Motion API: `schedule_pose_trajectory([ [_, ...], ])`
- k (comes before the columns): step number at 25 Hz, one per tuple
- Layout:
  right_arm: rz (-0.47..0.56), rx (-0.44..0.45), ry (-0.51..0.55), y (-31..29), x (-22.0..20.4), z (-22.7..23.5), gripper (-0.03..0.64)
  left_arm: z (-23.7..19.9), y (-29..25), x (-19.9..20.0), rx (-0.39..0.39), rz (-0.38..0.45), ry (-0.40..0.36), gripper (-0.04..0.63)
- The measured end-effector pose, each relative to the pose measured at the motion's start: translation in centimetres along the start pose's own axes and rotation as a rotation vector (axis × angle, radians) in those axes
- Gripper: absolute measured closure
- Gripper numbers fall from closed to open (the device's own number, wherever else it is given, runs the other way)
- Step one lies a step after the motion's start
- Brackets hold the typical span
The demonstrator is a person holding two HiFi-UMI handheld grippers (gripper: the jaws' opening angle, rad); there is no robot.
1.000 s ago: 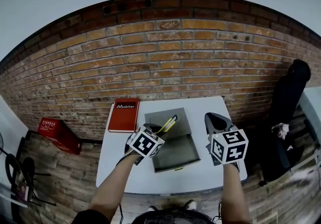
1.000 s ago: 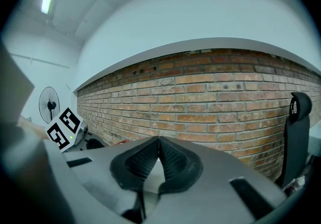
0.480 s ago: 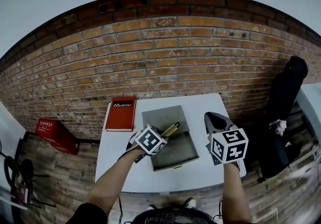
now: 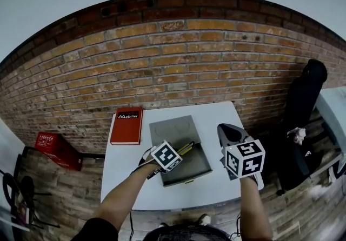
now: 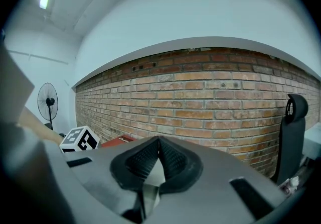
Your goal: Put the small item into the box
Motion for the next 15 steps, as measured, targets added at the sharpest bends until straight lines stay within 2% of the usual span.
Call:
schedule_pose_trajectory([
  [15,-0.026,-0.013,-0.011,0.4,-1.3,0.1,0.597,1.2,-3.5,-2.5,-0.066,-0.145,-0.036,0.465],
])
Point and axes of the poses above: the fingertips, and each gripper's own axes: y backward along the fingers, z to its right, x out of its top, the point moved 3 cm from there along y, backward along the fingers, and after that the axes turned 7 degrees about -z, right-handed, at the moved point
